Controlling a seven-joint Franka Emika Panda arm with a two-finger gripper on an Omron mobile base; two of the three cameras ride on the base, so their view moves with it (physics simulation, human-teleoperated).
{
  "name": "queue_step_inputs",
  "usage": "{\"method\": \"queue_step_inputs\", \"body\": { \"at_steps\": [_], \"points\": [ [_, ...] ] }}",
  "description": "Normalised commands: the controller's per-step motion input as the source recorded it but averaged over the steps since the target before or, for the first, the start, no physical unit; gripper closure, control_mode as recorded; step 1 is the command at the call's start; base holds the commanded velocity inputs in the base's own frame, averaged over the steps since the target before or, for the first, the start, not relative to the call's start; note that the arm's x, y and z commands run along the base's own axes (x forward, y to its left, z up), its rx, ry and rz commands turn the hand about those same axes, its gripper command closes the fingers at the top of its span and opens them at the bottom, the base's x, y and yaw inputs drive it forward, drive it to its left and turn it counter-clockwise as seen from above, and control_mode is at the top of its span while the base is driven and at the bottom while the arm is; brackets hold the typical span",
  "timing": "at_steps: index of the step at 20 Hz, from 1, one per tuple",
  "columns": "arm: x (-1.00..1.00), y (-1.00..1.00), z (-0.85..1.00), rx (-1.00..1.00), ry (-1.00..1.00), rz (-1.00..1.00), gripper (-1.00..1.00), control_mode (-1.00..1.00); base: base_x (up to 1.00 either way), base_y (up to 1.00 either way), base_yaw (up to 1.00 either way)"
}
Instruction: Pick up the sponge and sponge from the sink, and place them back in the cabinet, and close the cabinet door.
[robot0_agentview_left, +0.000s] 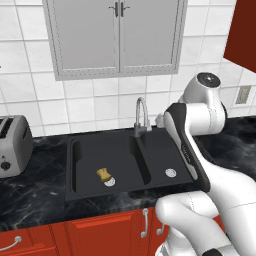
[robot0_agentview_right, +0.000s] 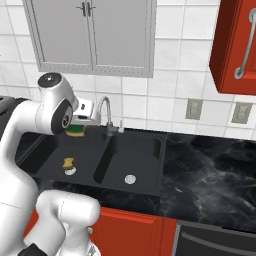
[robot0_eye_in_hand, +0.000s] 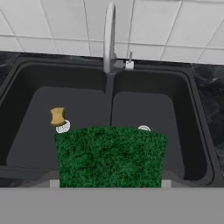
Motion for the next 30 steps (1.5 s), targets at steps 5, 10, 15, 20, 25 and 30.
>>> {"method": "queue_step_inputs", "body": {
  "at_steps": [5,10,15,20,25,30],
  "points": [
    [-0.1,0.23,0.08,0.0,0.0,0.05,1.0,-1.0,0.0,0.0,0.0],
    [-0.02,0.17,0.06,0.0,0.0,0.05,1.0,-1.0,0.0,0.0,0.0],
    [-0.02,0.16,0.01,0.0,0.0,0.05,1.0,-1.0,0.0,0.0,0.0],
    [-0.1,0.01,0.0,0.0,-0.01,0.01,1.0,-1.0,0.0,0.0,0.0],
    [-0.19,-0.08,0.04,0.0,-0.03,-0.05,1.0,-1.0,0.0,0.0,0.0],
    [-0.14,-0.06,0.07,0.0,-0.03,-0.13,1.0,-1.0,0.0,0.0,0.0]
  ]
}}
